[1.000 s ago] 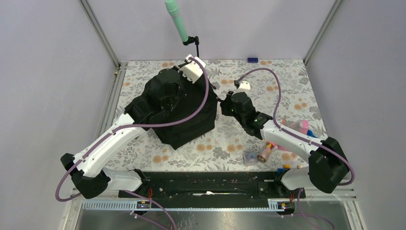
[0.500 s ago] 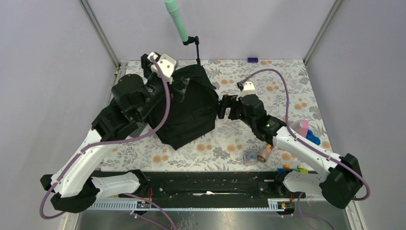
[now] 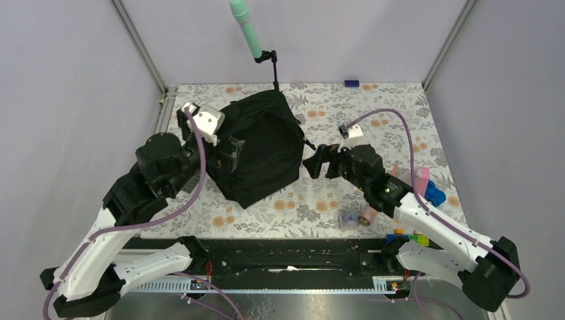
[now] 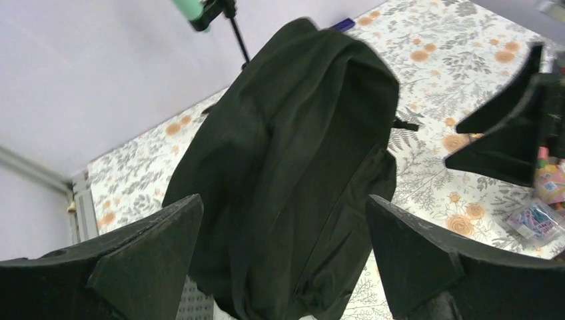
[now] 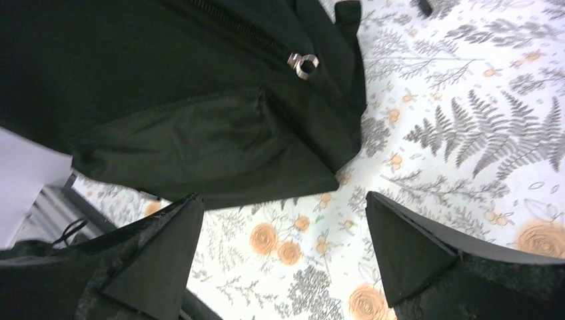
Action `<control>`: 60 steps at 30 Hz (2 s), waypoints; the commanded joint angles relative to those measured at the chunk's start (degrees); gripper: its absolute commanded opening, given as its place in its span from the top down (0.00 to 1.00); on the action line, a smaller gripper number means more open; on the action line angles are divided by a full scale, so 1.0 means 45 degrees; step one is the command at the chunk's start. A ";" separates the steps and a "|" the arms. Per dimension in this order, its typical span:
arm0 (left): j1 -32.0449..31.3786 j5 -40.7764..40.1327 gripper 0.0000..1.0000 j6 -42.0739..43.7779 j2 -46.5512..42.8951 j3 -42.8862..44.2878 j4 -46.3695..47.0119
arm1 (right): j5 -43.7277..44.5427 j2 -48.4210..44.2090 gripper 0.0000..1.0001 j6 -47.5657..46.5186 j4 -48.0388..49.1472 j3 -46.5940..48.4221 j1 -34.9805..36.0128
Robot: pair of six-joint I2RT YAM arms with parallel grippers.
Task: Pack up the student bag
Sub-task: Zip the student bag at the center of the board, then unzip the student bag at the center of the board.
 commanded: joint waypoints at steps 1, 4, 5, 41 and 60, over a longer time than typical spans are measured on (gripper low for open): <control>0.0047 -0.2118 0.01 -0.0904 -0.1320 -0.1461 0.0826 | -0.0725 -0.0989 0.03 0.0157 0.2493 -0.1438 0.1033; 0.0052 -0.2255 0.01 -0.1273 -0.2414 -0.2907 0.1953 | 0.0562 -0.0811 0.04 -0.0108 0.4253 -0.2514 0.3263; 0.0051 -0.2144 0.01 -0.1388 -0.2826 -0.3352 0.2294 | 0.0906 -0.0591 0.05 -0.0092 0.5199 -0.2862 0.3859; 0.3043 0.0598 0.59 -0.2598 -0.4557 -0.7466 0.4549 | 0.7344 0.9367 0.59 -0.0453 1.0455 0.1114 0.7562; 0.3751 0.1756 0.94 -0.2928 -0.4149 -0.7404 0.4614 | 0.8180 0.9641 0.95 -0.1274 0.9334 0.1896 0.7822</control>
